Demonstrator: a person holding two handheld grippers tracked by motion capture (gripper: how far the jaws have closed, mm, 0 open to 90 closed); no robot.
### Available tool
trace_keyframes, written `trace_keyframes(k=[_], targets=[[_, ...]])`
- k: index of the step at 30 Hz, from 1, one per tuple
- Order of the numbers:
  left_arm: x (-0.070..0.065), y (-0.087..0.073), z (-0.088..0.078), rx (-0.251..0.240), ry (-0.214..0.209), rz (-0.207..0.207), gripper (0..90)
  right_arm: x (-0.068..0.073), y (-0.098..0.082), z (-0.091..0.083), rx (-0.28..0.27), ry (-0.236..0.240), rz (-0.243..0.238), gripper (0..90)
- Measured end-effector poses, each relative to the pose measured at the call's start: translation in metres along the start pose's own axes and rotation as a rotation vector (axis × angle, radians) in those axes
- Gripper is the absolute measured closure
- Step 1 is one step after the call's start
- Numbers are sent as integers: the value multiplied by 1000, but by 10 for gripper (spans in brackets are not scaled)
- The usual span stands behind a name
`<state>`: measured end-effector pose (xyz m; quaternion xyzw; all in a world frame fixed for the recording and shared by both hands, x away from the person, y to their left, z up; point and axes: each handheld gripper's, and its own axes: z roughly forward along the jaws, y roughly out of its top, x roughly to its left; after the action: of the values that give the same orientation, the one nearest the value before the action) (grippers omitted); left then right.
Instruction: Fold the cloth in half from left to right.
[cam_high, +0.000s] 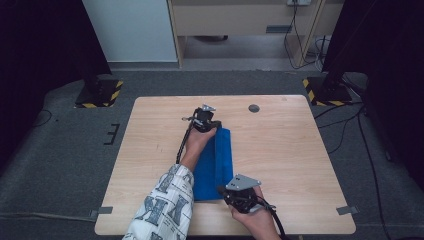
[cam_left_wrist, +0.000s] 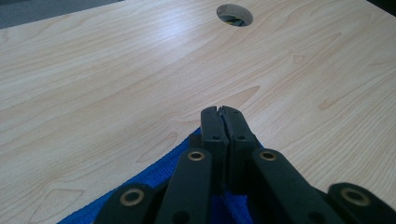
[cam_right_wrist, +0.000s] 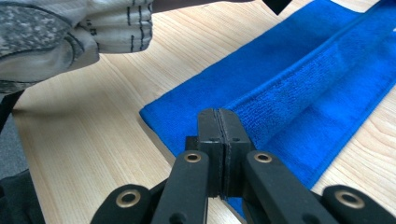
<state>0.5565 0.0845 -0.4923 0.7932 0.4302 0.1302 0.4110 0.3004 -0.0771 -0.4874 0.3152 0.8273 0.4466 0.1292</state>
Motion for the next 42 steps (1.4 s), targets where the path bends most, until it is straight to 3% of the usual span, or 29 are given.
trace_keyframes(k=[13,28,32,42], targets=[[-3,-3,14,1,-3,-3,886,-6,-18,8,48,-8,18,894],[-3,-6,18,-11,-26,3,860,-13,-21,7,52,-19,43,890],[-4,-3,15,-60,-47,14,769,-15,-23,8,55,-29,49,882],[-11,3,4,-90,-62,34,568,-18,-24,7,59,-35,54,872]])
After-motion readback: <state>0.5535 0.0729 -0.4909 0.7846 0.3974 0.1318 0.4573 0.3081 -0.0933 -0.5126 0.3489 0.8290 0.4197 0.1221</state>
